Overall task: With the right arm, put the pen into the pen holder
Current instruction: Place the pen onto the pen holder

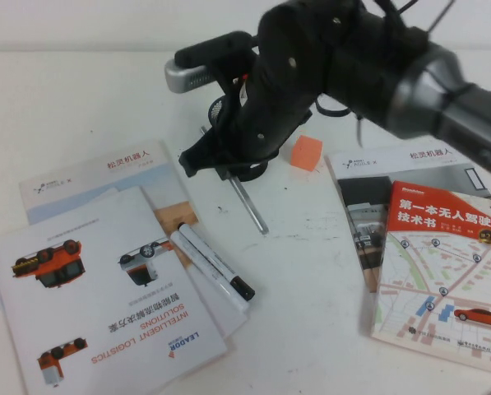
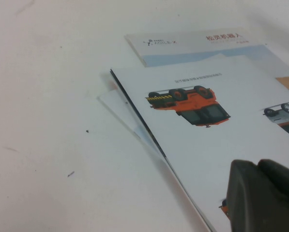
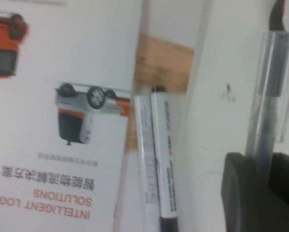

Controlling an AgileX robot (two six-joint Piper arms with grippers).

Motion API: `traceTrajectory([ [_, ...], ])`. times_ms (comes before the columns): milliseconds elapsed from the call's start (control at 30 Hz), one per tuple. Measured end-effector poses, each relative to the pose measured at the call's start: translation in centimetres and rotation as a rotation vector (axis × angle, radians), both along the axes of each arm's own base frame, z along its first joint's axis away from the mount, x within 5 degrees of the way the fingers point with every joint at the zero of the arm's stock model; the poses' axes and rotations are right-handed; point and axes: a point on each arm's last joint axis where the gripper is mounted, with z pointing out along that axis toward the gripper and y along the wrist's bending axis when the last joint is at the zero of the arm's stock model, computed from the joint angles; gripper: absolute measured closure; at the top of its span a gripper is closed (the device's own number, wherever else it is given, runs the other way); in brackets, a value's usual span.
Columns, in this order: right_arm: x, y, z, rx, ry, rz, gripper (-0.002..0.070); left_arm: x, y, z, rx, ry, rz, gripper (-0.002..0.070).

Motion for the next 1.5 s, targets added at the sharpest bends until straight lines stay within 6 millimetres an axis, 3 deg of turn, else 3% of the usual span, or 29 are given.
traceTrajectory([
  [167,-3.7,-0.4,0.4,0.089,-0.143,0.036,0.0624,0.0,0.0,0.0,0.0,0.0,0.0,0.0678],
  [367,-7.8,-3.2,0.7,0.378,-0.422,0.064,0.0624,0.0,0.0,0.0,0.0,0.0,0.0,0.0678],
  [567,-9.1,-5.4,0.6,0.685,-0.747,0.047,0.0624,0.0,0.0,0.0,0.0,0.0,0.0,0.0678],
  [867,-4.8,-5.5,-2.2,0.503,-1.035,-0.14,0.0624,0.0,0.0,0.0,0.0,0.0,0.0,0.0677],
  [1100,-0.6,-3.2,-4.4,0.462,-1.054,-0.177,0.0624,0.0,0.0,0.0,0.0,0.0,0.0,0.0678],
  [1500,7.1,0.3,-5.7,0.482,-1.018,-0.191,0.0625,0.0,0.0,0.0,0.0,0.0,0.0,0.0677],
])
